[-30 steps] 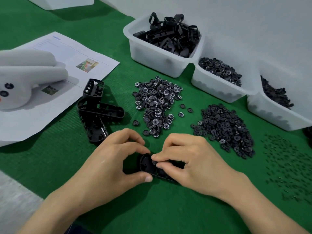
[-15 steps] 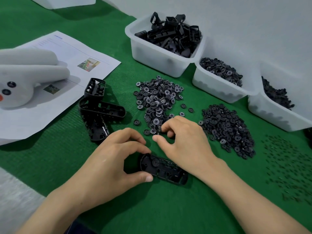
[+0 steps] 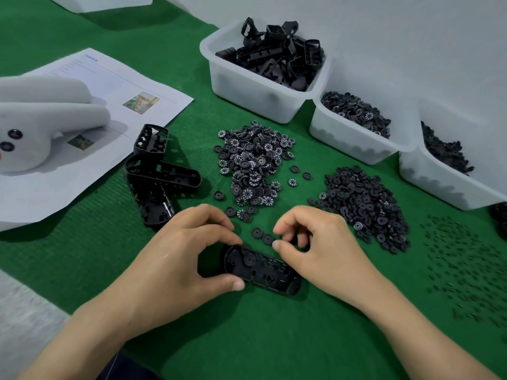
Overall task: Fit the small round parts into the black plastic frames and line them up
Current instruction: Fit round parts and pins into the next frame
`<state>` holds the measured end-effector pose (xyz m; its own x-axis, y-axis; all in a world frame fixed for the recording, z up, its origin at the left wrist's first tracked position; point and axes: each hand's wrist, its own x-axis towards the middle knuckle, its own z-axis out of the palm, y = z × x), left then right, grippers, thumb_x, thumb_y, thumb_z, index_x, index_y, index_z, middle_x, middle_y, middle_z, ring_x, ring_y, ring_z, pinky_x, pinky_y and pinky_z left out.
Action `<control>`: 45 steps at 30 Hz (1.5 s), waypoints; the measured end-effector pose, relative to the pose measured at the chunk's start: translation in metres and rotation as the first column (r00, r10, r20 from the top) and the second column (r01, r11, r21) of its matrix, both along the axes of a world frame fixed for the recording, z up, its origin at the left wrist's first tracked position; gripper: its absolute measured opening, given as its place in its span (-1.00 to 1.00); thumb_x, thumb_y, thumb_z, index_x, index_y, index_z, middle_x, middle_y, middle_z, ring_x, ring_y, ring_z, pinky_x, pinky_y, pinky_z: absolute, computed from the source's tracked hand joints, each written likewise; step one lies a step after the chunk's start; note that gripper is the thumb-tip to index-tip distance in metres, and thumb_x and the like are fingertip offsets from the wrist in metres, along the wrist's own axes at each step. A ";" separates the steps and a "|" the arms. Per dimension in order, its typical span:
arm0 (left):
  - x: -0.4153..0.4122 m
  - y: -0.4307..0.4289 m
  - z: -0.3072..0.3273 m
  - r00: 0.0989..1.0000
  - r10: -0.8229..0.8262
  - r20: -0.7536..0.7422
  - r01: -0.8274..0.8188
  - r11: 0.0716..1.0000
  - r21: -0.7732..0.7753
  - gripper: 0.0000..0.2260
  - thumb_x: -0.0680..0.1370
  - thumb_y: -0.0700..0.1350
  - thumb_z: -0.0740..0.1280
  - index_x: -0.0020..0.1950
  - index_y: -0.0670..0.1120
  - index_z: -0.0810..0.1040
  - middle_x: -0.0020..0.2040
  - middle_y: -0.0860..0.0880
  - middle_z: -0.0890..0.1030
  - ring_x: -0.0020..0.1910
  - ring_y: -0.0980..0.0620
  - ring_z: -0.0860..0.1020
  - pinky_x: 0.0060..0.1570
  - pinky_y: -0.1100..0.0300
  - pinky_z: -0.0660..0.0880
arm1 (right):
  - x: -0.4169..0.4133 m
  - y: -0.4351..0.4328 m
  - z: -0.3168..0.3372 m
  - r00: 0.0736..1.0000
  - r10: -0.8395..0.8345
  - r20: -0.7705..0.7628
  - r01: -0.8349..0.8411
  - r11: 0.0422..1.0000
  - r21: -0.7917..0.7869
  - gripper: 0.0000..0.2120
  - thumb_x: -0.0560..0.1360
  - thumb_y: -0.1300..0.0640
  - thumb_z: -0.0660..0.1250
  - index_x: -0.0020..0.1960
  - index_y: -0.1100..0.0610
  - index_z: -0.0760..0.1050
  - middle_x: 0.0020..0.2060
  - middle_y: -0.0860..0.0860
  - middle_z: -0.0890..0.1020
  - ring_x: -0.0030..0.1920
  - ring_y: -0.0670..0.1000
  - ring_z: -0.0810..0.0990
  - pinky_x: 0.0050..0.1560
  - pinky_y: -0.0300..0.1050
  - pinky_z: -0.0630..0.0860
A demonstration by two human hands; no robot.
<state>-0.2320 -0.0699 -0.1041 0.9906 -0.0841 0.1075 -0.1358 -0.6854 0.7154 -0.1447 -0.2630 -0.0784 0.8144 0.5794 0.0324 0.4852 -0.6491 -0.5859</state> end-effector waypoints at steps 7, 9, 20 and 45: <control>0.000 0.000 0.001 1.000 -0.005 0.012 0.005 1.000 0.014 -0.58 0.24 0.31 0.34 0.01 0.14 0.57 0.08 0.26 0.43 0.12 0.24 0.41 0.08 0.42 0.30 | 0.003 0.006 -0.002 0.998 0.037 0.049 -0.037 0.999 -0.001 -0.91 0.33 0.17 0.47 -0.20 0.02 0.61 -0.36 -0.12 0.51 -0.35 -0.18 0.42 -0.25 -0.29 0.35; 0.000 0.000 0.000 1.000 -0.008 0.011 0.008 1.000 0.017 -0.58 0.24 0.31 0.34 0.01 0.14 0.57 0.08 0.27 0.43 0.12 0.26 0.40 0.08 0.50 0.26 | 0.005 0.004 -0.001 0.994 0.057 0.094 -0.057 0.998 0.001 -0.94 0.33 0.18 0.47 -0.21 0.07 0.62 -0.36 -0.11 0.51 -0.36 -0.16 0.42 -0.25 -0.28 0.36; 0.001 -0.001 0.002 1.000 -0.005 0.021 0.005 1.000 0.024 -0.57 0.24 0.30 0.34 0.01 0.10 0.59 0.07 0.21 0.45 0.11 0.21 0.43 0.08 0.34 0.32 | -0.010 -0.006 0.010 0.899 0.350 0.264 -0.338 0.937 -0.092 -0.91 0.37 0.14 0.40 -0.15 0.12 0.64 -0.27 -0.01 0.59 -0.26 0.02 0.54 -0.25 -0.02 0.52; -0.001 0.000 0.002 1.000 -0.018 0.019 0.018 1.000 0.024 -0.55 0.25 0.31 0.32 0.02 0.10 0.59 0.08 0.22 0.44 0.12 0.23 0.41 0.09 0.41 0.30 | 0.013 0.005 0.005 0.947 0.270 0.174 -0.257 0.962 -0.093 -0.92 0.41 0.12 0.41 -0.10 0.07 0.62 -0.30 -0.06 0.55 -0.29 -0.06 0.51 -0.24 -0.08 0.48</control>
